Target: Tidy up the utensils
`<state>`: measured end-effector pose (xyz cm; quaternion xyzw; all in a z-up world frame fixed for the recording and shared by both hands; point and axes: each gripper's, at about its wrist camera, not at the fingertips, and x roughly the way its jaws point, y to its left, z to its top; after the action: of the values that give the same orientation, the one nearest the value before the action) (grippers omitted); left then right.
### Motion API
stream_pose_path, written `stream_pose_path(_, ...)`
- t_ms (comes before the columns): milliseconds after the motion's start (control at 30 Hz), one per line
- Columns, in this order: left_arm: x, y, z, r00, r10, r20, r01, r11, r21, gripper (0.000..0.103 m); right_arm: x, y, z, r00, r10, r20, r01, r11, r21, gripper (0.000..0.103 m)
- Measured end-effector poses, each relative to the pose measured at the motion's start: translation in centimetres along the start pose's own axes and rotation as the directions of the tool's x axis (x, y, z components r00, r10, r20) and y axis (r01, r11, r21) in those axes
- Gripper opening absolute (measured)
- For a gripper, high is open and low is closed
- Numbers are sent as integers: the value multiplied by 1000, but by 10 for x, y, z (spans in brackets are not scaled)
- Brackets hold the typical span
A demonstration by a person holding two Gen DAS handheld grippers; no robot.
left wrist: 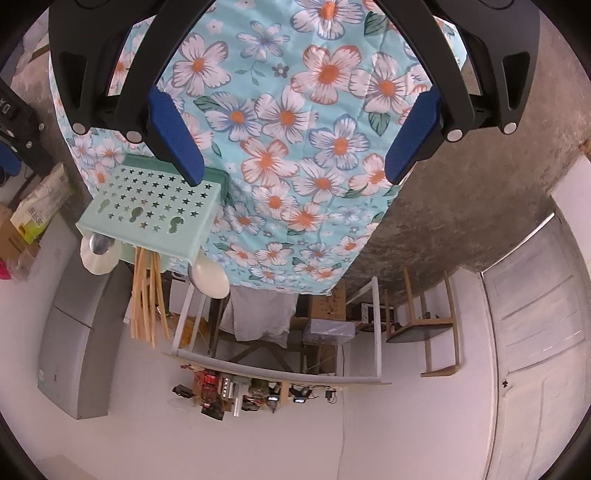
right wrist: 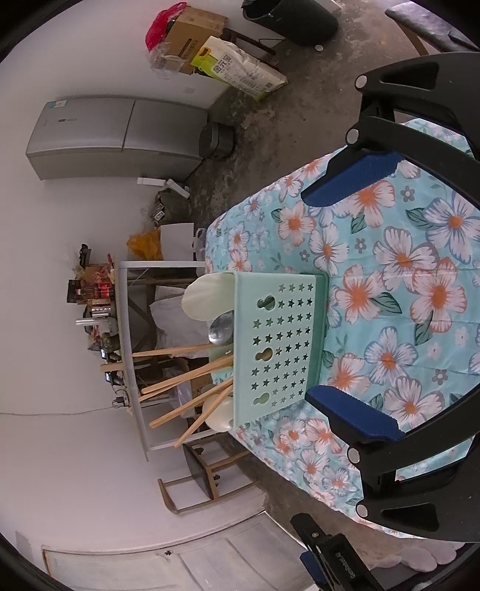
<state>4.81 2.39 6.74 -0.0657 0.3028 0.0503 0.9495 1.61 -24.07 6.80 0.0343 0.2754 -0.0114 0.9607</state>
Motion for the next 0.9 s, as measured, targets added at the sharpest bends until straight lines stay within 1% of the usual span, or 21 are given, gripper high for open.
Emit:
stream_pose_path(267,-2,4,1,1000,13,5,-13,1000,-23,95,-14,0,2,999,16,35,-16,1000,9,95)
stream_pose_path(367,-1,5,0,1000,21,4,-21,999,-33,94,-13,0,2,1000,12,26,-12,1000,6,95)
stream_pose_path(567,-6,4,4,997,71,24,-70,997,-23,95,-14,-3,2,999,12,45,-13,1000,18,95)
stream_pose_path(700,-7,4,2,997,72,16,-71,997,-33,95,-13,-4,0,999,-12,34,12,1000,-4,95)
stream_pose_path(900,-8,-6,4,998,65,16,-65,998,9,94,-15,-10,-1,998,-41,48,41,999,4,95)
